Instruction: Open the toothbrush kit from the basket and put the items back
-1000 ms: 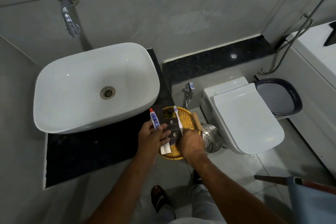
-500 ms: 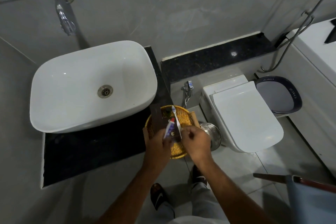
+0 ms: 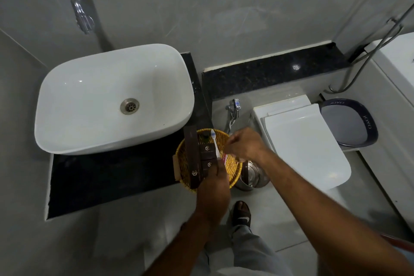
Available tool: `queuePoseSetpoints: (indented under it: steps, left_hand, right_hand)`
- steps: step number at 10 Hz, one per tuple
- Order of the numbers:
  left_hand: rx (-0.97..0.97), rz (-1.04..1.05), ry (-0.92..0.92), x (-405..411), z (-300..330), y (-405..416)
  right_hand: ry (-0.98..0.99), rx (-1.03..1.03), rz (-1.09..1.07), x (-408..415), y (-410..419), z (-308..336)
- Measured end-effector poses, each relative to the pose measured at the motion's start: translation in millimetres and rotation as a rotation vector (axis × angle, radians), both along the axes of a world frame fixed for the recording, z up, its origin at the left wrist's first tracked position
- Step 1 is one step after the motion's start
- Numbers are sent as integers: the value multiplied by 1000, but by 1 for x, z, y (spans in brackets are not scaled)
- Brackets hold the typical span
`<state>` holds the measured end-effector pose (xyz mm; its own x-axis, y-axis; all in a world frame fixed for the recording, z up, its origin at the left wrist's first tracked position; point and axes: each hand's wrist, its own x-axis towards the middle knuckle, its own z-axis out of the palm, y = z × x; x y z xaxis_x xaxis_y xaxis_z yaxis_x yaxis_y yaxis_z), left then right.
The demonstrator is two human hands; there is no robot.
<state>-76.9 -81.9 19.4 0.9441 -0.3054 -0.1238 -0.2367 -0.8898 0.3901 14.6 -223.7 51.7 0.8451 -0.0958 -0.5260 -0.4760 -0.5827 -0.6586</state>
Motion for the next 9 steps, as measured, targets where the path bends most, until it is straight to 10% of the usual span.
queuePoseSetpoints:
  steps: [4, 9]
  left_hand:
    - [79, -5, -54, 17, -24, 24]
    - [76, 18, -135, 40, -18, 45]
  right_hand:
    - [-91, -343, 577, 38, -3, -29]
    - [-416, -357, 468, 16, -7, -37]
